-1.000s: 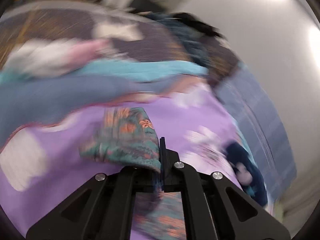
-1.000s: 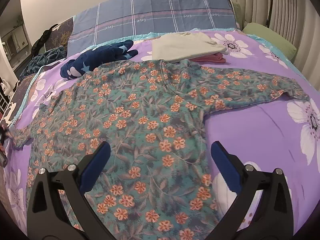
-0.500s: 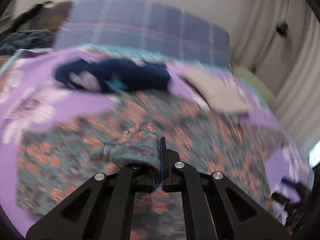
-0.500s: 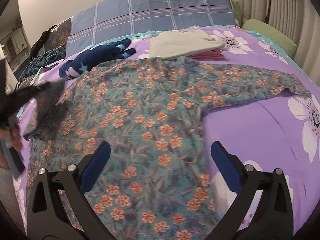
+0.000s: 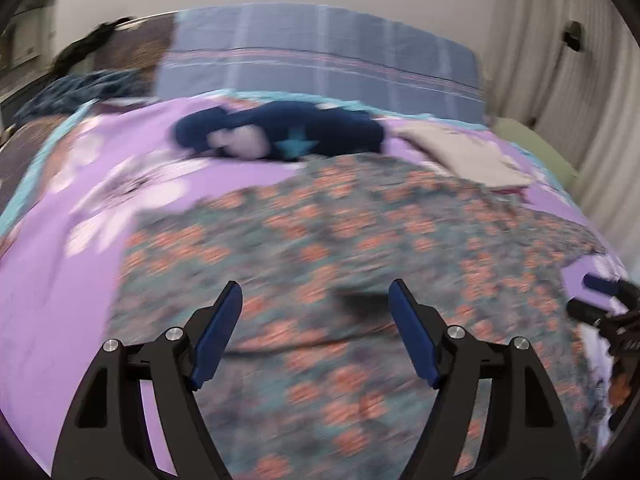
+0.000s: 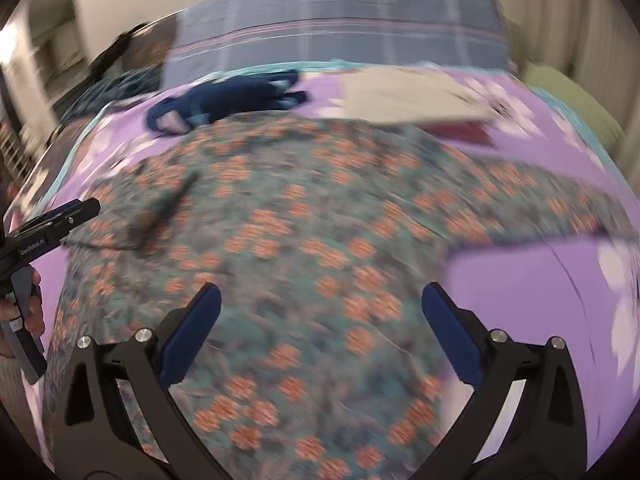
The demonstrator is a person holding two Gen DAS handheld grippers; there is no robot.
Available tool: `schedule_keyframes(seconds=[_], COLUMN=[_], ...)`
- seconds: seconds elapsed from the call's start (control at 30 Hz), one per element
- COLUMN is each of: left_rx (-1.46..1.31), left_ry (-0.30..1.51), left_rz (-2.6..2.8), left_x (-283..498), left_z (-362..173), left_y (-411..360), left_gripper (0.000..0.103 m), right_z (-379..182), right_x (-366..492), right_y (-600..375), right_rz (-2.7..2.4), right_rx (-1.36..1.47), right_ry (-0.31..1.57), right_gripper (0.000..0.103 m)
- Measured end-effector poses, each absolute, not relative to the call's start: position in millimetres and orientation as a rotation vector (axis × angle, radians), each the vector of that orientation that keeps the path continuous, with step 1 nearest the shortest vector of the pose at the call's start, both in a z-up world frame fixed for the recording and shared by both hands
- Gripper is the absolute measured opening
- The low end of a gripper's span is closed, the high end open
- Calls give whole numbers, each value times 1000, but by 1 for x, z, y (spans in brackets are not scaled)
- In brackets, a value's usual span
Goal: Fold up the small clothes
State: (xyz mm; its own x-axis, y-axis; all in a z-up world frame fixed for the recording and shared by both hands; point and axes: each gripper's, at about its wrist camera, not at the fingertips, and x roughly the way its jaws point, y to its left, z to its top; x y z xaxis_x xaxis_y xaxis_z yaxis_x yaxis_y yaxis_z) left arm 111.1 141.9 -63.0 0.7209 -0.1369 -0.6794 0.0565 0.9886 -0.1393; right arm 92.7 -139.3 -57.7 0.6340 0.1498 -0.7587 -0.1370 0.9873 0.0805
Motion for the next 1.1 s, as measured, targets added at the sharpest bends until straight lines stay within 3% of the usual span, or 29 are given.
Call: schedule_keyframes(seconds=[0.13, 0.2, 0.33, 0.5, 0.53, 0.57, 0.63, 0.73, 0.9, 1.0, 1.07, 1.1], left_rx=[-130, -127, -149, -166, -168, -167, -173, -198, -188, -184, -184, -184], left_ry=[793, 814, 865, 897, 896, 895, 893, 891, 892, 893, 895, 896], left_rz=[37, 91, 136, 172, 174, 183, 189, 182, 190, 197, 206, 207], left_x=[98, 93, 93, 99, 100, 100, 99, 98, 98, 98, 99, 99], left_z=[-80, -87, -105, -117, -118, -118, -121, -122, -124, -124, -125, -125], left_y=[177, 187, 197, 204, 205, 206, 208, 211, 209, 209, 210, 210], left_gripper=[76, 77, 77, 77, 78, 83, 84, 85, 87, 89, 90, 91], right_z=[-48, -45, -50, -79, -86, -89, -88, -88, -111, -118, -113, -109], right_x=[112, 118, 129, 154, 160, 166, 179, 187, 181, 177, 178, 180], right_y=[-84, -49, 15, 71, 73, 70, 44, -26, -122, -143, -139, -132], right_rz=[298, 376, 518, 439, 405, 382, 365, 348, 263, 300, 322, 340], right_rx=[-107, -181, -268, -421, -439, -429, -284, 53, 332, 424, 402, 373], right_ry=[843, 822, 837, 848, 850, 860, 918, 1001, 1115, 1141, 1124, 1106], right_gripper=[100, 93, 71, 71, 61, 42, 27, 27, 24, 29, 47, 51])
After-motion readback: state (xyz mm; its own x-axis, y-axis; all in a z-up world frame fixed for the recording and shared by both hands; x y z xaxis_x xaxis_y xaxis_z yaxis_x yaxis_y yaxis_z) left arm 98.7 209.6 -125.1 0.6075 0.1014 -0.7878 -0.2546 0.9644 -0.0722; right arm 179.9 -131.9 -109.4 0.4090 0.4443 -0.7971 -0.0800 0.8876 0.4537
